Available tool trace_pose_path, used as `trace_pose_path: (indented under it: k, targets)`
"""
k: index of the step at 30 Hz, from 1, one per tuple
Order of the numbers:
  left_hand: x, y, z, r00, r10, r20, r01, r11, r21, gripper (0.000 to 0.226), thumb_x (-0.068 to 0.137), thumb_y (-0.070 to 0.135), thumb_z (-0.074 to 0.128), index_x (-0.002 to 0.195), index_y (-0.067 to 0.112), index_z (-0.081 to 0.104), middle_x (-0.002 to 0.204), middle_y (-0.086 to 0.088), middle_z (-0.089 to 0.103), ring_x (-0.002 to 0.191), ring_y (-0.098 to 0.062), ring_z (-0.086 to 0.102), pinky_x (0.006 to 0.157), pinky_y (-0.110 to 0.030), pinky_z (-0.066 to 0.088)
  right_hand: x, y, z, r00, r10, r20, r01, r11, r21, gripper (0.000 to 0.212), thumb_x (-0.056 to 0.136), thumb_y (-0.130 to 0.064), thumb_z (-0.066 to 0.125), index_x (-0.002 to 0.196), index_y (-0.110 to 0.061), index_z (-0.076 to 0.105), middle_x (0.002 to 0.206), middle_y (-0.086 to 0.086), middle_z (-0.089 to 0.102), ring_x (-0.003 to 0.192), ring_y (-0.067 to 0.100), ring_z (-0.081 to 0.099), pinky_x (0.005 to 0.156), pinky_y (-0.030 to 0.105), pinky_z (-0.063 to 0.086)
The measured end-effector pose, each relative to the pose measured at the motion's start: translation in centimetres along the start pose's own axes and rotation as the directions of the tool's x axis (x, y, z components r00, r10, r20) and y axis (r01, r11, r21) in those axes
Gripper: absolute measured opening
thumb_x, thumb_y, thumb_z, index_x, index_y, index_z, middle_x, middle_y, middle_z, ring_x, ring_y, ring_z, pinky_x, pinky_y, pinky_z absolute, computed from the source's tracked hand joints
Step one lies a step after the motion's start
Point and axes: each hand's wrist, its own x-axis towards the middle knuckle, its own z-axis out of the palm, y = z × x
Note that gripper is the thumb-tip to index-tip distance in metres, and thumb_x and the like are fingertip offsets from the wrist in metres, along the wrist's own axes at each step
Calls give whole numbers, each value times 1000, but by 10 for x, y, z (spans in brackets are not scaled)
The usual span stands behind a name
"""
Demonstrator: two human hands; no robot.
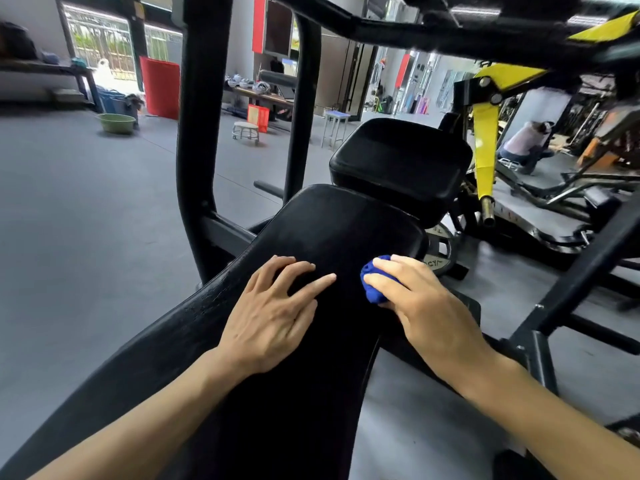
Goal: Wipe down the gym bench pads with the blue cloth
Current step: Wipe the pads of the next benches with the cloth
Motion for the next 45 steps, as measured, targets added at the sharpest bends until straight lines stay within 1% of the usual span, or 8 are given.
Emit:
trace_pose_path:
  k: [7, 15, 20, 24, 31, 36, 41, 45]
  targets:
    - [2, 3, -3, 997, -44, 68, 43, 999, 20, 47, 105, 47, 35, 153, 46, 39, 150, 10, 42, 145, -21, 30, 118, -40, 32, 69, -17, 27, 999, 53, -11, -54, 998, -39, 26, 84, -10, 73, 107, -21, 71, 124, -4, 64, 119, 24, 57, 85, 35, 57]
    - [-1, 3, 0, 999, -43, 33, 43, 999, -5, 46, 104, 45, 41, 150, 44, 44, 147, 10, 45, 144, -21, 33, 117, -40, 34, 19, 18, 2, 1000, 12, -7, -12, 1000, 24, 42, 89, -5, 69, 128, -18, 65, 138, -5, 57, 132, 18, 49, 96, 36, 55]
    - [-1, 2, -2, 998, -40, 47, 40, 999, 0, 46, 104, 45, 41, 151, 44, 43, 147, 11, 44, 144, -20, 32, 116, -40, 35, 71, 20, 27, 996, 72, -57, -71, 997, 20, 34, 85, -4, 74, 116, -18, 69, 131, -5, 60, 128, 20, 51, 91, 42, 56]
    - [-1, 2, -1, 998, -34, 46, 34, 999, 4, 47, 105, 46, 39, 151, 45, 42, 147, 10, 44, 145, -21, 32, 117, -40, 35, 106, 13, 40, 997, 75, -29, -73, 994, 87, 32, 85, -3, 74, 112, -18, 70, 127, -6, 61, 124, 17, 50, 96, 35, 52]
    - [0, 3, 0, 999, -42, 20, 42, 999, -6, 47, 103, 44, 43, 150, 44, 44, 146, 10, 44, 144, -21, 33, 118, -38, 33, 32, 32, 3, 999, 28, -30, -27, 999, 47, 38, 86, -3, 73, 123, -11, 69, 132, 1, 62, 128, 21, 51, 113, 20, 33]
    - [0, 4, 1, 999, -35, 14, 35, 999, -1, 48, 103, 44, 43, 150, 44, 44, 145, 10, 45, 143, -21, 34, 118, -38, 34, 97, 34, 20, 996, 93, -10, -92, 993, 79, 33, 89, -7, 71, 120, -17, 70, 134, -3, 60, 129, 20, 49, 105, 36, 46]
    - [-2, 0, 0, 1000, -26, 17, 27, 1000, -9, 47, 103, 44, 42, 150, 44, 44, 146, 10, 45, 144, -20, 33, 119, -38, 33, 104, 40, 23, 987, 164, 6, -163, 979, 125, 36, 91, -7, 69, 126, -16, 68, 140, 1, 56, 133, 23, 46, 112, 17, 30]
    - [-2, 0, 1, 1000, -21, -10, 21, 1000, -2, 47, 103, 44, 44, 149, 44, 45, 145, 11, 46, 143, -19, 34, 120, -35, 29, 69, 43, 7, 971, 233, -54, -228, 970, 83, 40, 88, 2, 71, 125, -11, 68, 137, 5, 58, 129, 24, 51, 103, -4, 18]
